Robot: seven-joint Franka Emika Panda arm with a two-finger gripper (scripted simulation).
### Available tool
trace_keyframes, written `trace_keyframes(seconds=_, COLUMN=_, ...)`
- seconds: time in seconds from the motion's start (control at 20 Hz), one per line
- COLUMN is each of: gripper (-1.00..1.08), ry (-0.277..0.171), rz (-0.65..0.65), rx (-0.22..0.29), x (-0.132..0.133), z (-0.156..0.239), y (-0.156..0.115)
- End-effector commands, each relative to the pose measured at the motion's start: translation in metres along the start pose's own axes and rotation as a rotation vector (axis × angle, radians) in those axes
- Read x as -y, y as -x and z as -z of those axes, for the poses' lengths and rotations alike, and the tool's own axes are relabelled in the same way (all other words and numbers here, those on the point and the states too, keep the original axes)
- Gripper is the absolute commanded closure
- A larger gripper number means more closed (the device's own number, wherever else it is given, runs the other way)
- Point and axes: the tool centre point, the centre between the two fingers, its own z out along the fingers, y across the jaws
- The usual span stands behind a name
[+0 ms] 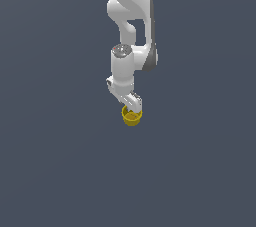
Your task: Pick up the object and move it to a goal position.
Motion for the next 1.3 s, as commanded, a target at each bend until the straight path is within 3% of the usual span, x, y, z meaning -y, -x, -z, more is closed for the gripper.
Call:
trace_keyframes(seconds=0.0, gripper=-0.2, ry=0.0, rz=-0.001, rx=0.0, x=0.0, z=-0.008, y=0.001)
trace_keyframes(seconds=0.2, gripper=-0.2, ry=0.0, rz=-0.002, rx=0.0, x=-0.001, z=-0.012, y=0.001)
trace_keyframes(seconds=0.25, gripper=1.08, ry=0.0, rz=-0.002, rx=0.0, x=-0.001, z=-0.012, y=0.001)
trace_keyframes(seconds=0.9, gripper=1.08, ry=-0.002, rz=-0.001, rx=-0.001, x=0.002, z=-0.009, y=0.001)
trace_keyframes(seconds=1.25, gripper=1.08, ry=-0.001, rz=-0.001, rx=-0.001, x=0.017, z=0.01, y=0.0)
